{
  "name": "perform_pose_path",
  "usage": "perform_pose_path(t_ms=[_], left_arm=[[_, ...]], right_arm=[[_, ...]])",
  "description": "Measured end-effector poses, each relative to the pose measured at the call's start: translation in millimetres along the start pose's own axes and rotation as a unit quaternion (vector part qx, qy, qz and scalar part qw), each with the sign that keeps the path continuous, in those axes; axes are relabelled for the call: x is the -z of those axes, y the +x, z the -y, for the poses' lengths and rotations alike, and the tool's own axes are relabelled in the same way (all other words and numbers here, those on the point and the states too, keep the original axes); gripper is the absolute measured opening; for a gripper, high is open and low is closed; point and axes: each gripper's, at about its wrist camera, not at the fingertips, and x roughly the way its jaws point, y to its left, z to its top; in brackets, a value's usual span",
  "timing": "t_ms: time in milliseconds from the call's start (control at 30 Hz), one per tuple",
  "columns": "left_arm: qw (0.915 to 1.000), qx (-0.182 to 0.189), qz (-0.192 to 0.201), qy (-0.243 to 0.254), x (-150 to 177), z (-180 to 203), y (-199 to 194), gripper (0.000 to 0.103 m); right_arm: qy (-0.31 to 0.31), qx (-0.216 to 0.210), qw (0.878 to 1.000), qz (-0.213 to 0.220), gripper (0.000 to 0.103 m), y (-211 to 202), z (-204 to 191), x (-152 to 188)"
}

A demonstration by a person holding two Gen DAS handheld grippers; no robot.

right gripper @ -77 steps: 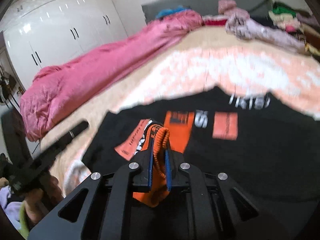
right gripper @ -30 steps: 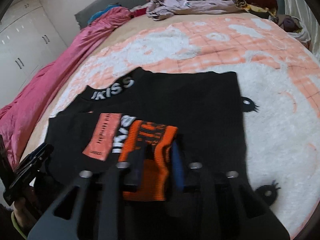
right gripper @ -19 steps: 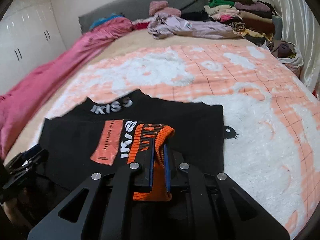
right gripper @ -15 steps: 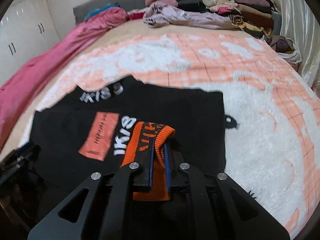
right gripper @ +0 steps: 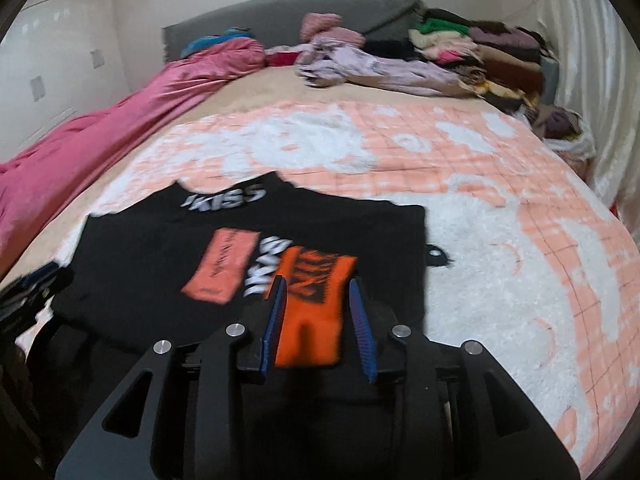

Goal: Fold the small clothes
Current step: 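Move both open tools down to the black sweatshirt hem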

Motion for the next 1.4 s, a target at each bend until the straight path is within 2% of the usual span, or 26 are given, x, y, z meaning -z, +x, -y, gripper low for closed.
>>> perform_pose_path(t_ms=[133, 233, 300, 533, 700, 867, 933, 1067, 1167, 1267, 1400], left_arm=[[0.9995, -0.009, -0.026, 0.014, 6, 9, 8, 0.054], [0.9978, -0.023, -0.06, 0.014, 14, 8, 21, 0.054], [0.9972, -0.027, -0.068, 0.016, 16, 8, 23, 0.054], [0.9981, -0.02, -0.058, 0.01, 19, 5, 17, 0.054], [0.9991, -0.012, -0.042, -0.001, 21, 2, 4, 0.055], [0.9994, -0.02, -0.029, 0.002, 23, 4, -5, 0.062], [0.9994, -0.025, -0.025, 0.003, 23, 4, -8, 0.069], [0.9993, -0.03, -0.022, -0.001, 26, 2, -13, 0.07], [0.9993, -0.032, -0.018, -0.008, 29, -2, -19, 0.084], [0.9994, -0.032, -0.008, -0.014, 29, -5, -26, 0.086], [0.9991, -0.038, -0.004, -0.019, 30, -9, -32, 0.092]], right_arm=[[-0.034, -0.024, 0.999, -0.012, 0.033, -1, -22, 10], [-0.048, -0.026, 0.998, -0.025, 0.033, 7, -32, 17], [-0.047, -0.021, 0.998, -0.043, 0.034, 15, -33, 21], [-0.03, -0.026, 0.998, -0.054, 0.036, 19, -28, 24], [-0.015, -0.036, 0.998, -0.05, 0.043, 10, -23, 26], [-0.016, -0.038, 0.998, -0.047, 0.05, 2, -23, 28], [-0.015, -0.038, 0.998, -0.045, 0.055, -2, -22, 29], [-0.007, -0.032, 0.999, -0.037, 0.069, -9, -18, 30], [0.001, -0.031, 0.999, -0.032, 0.071, -14, -14, 30], [0.007, -0.027, 0.999, -0.026, 0.082, -19, -12, 30], [0.01, -0.026, 0.999, -0.02, 0.082, -27, -9, 30]])
